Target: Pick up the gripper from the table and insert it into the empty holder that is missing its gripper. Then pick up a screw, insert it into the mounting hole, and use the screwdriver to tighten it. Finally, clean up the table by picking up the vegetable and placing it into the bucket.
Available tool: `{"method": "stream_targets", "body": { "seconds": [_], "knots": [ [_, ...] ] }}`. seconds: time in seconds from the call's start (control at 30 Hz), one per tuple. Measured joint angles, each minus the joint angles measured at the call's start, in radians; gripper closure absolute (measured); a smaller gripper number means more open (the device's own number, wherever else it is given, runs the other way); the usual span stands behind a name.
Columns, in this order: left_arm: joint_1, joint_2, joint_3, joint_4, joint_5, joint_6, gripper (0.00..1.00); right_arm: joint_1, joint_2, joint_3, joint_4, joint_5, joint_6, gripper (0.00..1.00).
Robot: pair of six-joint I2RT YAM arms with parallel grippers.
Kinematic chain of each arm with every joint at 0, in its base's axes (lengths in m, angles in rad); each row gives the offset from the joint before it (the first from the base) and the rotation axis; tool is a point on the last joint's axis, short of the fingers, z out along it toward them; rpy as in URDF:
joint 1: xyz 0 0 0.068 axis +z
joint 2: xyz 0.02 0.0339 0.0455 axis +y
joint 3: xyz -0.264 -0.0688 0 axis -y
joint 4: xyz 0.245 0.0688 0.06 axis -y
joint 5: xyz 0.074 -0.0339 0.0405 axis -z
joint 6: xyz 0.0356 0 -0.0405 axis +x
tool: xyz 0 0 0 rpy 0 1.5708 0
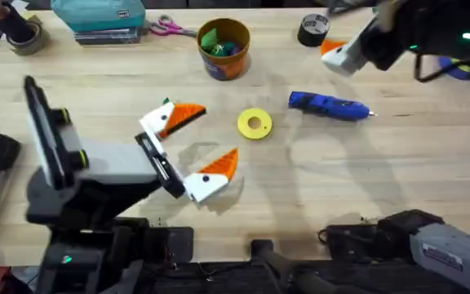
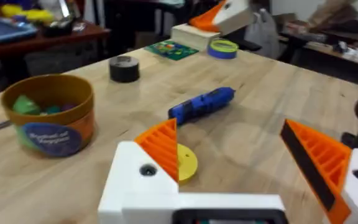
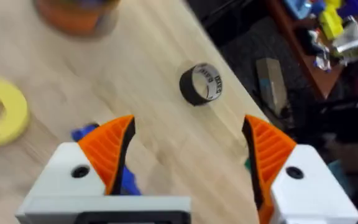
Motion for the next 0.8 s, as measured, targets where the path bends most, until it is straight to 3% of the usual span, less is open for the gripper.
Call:
{"method": "stream_targets", "body": {
  "seconds": [0.23, 0.53, 0.67, 0.8],
  "knots": [
    [0.000, 0.228, 0.265, -0.275, -0.125, 0.081, 0.016, 0.000, -0.158, 0.004, -0.179, -0.002, 0.370, 0.005],
    [0.000, 0.636, 0.658, -0.718, -0.342, 0.227, 0.015, 0.000, -0.261, 0.003, -0.468, -0.004, 0.556, 0.005],
    [0.000, 0.764, 0.755, -0.798, -0.445, 0.249, 0.015, 0.000, -0.303, -0.001, -0.506, -0.004, 0.583, 0.005],
    [0.000, 0.836, 0.769, -0.805, -0.495, 0.259, 0.015, 0.000, -0.327, -0.029, -0.522, -0.004, 0.598, 0.005]
  ]
}}
